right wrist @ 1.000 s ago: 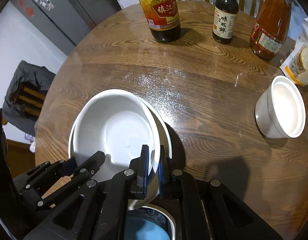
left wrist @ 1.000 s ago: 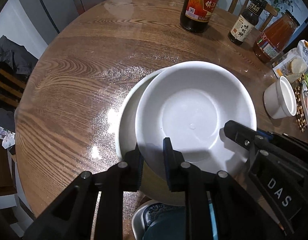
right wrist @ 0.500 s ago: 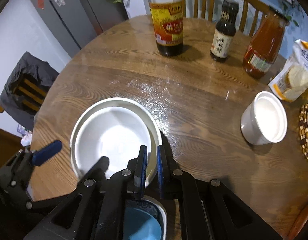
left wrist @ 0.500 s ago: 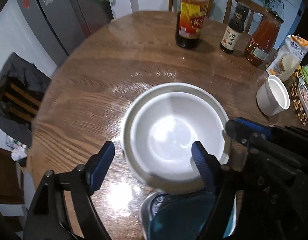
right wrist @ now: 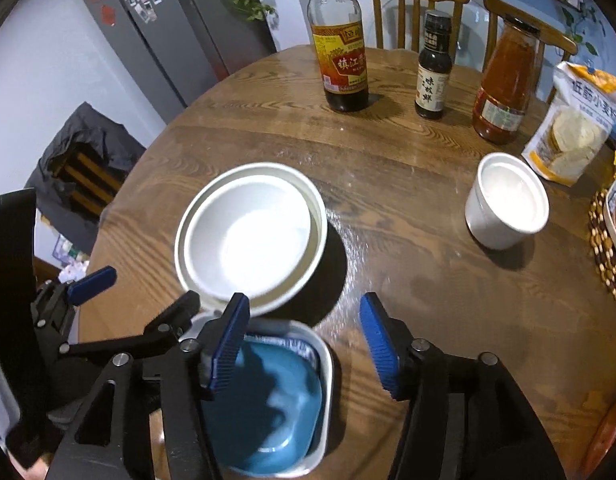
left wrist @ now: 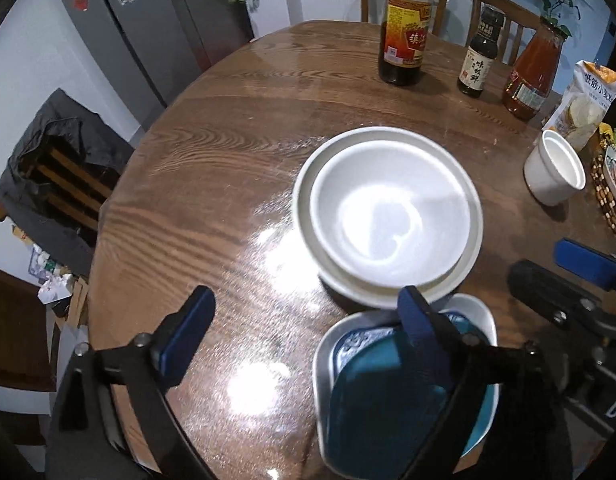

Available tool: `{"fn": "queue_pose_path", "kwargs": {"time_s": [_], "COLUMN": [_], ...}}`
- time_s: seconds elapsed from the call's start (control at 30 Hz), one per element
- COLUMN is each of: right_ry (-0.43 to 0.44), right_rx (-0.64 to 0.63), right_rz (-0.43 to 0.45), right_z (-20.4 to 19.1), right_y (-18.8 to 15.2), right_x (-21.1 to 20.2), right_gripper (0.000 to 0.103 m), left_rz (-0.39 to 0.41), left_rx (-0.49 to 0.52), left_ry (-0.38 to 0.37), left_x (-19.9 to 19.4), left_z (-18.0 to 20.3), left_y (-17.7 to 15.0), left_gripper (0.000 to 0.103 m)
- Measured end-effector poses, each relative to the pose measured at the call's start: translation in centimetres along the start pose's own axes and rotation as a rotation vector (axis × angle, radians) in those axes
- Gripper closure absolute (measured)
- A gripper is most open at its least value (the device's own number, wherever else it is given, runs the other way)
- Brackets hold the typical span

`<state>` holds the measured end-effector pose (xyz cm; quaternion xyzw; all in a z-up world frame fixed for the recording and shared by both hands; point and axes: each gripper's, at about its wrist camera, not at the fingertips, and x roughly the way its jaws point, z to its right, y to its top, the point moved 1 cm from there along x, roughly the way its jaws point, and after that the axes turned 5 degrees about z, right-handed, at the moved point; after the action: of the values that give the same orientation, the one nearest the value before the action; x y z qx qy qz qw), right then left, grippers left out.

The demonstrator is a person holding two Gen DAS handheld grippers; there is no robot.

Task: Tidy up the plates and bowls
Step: 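Move the right gripper toward the white ramekin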

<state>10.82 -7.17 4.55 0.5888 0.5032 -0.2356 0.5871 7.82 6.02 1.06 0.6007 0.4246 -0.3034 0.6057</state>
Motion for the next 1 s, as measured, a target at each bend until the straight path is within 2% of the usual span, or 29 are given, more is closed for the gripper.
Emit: {"fn": "queue_pose_path", "kwargs": {"time_s": [0.1,0.4,0.73,1.0], "right_ry": [-0.01,-0.022,-0.041,-0.054], "right_rx": [-0.018,-0.03,-0.002,0.001], "right_rz": [-0.001,0.046,0.034,0.046], "right_z": [0.1,1.3,5.0,8.1], "right_y": [-1.0,-3.7,-6.2,-6.3], "right_x": [-0.5,-2.4,-3.6,-4.9], "right_gripper": [0.042,0.041,0.041,0.041], "left_rz": [0.018,0.043,0.046,0.059], "left_rx": [-0.022,-0.07,-0.089,-0.092], "left_ry": [0.02,0.032,0.004,0.03], "left_x": [-0.7,-2.1,-3.1,-3.9], "left_z": [-0.6,-0.4,2.4,5.8], "left_y": [-0.7,-2.3,-3.4,-3.0], "left_gripper": [0.002,0.002,0.002,0.002]}}
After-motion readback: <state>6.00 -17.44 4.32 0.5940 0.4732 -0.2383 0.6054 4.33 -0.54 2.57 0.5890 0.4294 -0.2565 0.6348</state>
